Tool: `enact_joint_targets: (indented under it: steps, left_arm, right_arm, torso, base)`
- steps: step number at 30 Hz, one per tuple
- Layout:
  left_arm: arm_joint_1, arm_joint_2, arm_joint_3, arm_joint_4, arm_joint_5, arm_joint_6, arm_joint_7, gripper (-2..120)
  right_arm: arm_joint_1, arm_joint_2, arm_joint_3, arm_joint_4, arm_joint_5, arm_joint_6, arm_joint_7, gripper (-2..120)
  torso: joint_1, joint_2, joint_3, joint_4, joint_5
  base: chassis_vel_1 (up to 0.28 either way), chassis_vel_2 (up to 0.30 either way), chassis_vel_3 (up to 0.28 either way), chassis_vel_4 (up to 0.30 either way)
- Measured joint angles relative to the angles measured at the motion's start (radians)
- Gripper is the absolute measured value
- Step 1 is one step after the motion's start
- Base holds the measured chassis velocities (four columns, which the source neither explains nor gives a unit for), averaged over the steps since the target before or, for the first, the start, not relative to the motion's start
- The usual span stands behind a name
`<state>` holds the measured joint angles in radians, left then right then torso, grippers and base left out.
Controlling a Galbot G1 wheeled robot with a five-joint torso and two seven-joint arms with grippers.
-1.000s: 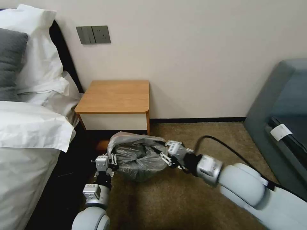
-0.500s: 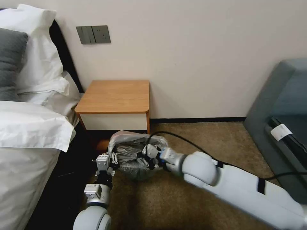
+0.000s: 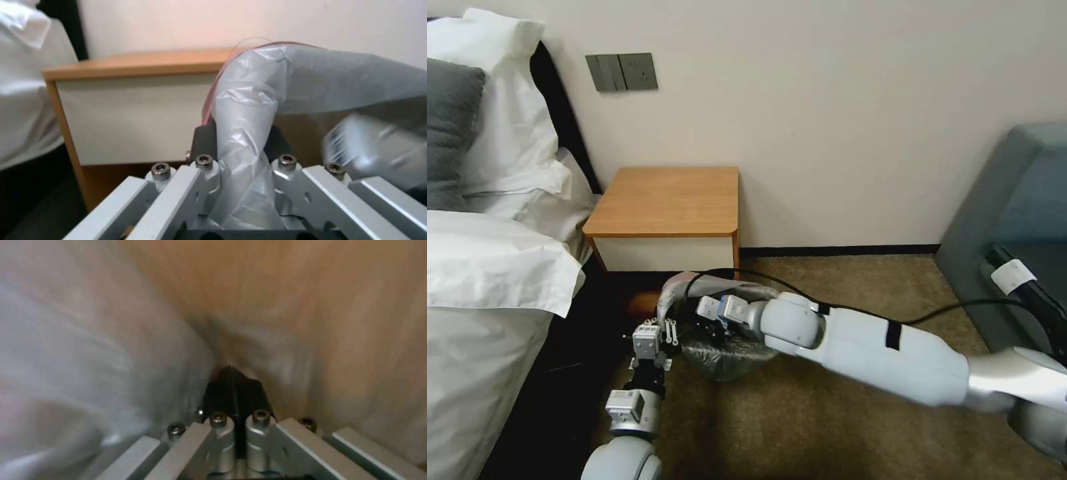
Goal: Pick up the garbage bag from the table and place it over the trash can.
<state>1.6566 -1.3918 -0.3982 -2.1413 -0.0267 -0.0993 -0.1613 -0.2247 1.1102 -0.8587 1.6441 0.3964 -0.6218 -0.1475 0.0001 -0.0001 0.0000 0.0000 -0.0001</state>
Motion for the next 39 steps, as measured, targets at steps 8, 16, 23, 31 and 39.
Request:
enact_joint_targets:
  steps: [8, 16, 23, 31, 39]
  left_arm:
    - [0.027, -0.021, 0.017, -0.064, 0.025, 0.014, -0.01, 9]
    - [0.025, -0.023, 0.016, -0.051, -0.034, 0.065, -0.052, 9]
    - [-0.027, -0.012, -0.002, 0.022, -0.11, 0.112, -0.078, 9]
    - [-0.068, -0.005, -0.008, 0.073, -0.212, 0.161, -0.099, 9]
    - [-0.082, 0.018, 0.002, 0.01, -0.527, 0.361, -0.112, 9]
  right_arm:
    - [0.015, 0.051, -0.042, -0.09, -0.034, 0.02, -0.012, 0]
    - [-0.012, 0.001, -0.001, -0.004, -0.04, 0.028, -0.008, 0]
    - [-0.209, -0.161, 0.203, 0.29, -0.032, 0.035, -0.014, 0]
    - [-0.559, -0.351, 0.542, 0.534, -0.095, 0.168, -0.018, 0]
    - [-0.925, -0.275, 0.9, 0.65, -0.168, 0.265, 0.0, 21]
  torso:
    - [0.0, 0.0, 0.0, 0.0, 0.0002]
    - [0.0, 0.0, 0.0, 0.0001, 0.0002]
    - [0.0, 0.0, 0.0, -0.0002, 0.0004]
    - [0.0, 0.0, 0.0, -0.0002, 0.0001]
    - [0.0, 0.0, 0.0, 0.0, 0.0003]
  base:
    - [0.0, 0.0, 0.0, 0.0]
    - [0.0, 0.0, 0.0, 0.0]
    - [0.0, 0.0, 0.0, 0.0]
    - [0.0, 0.0, 0.0, 0.0]
    - [0.0, 0.0, 0.0, 0.0]
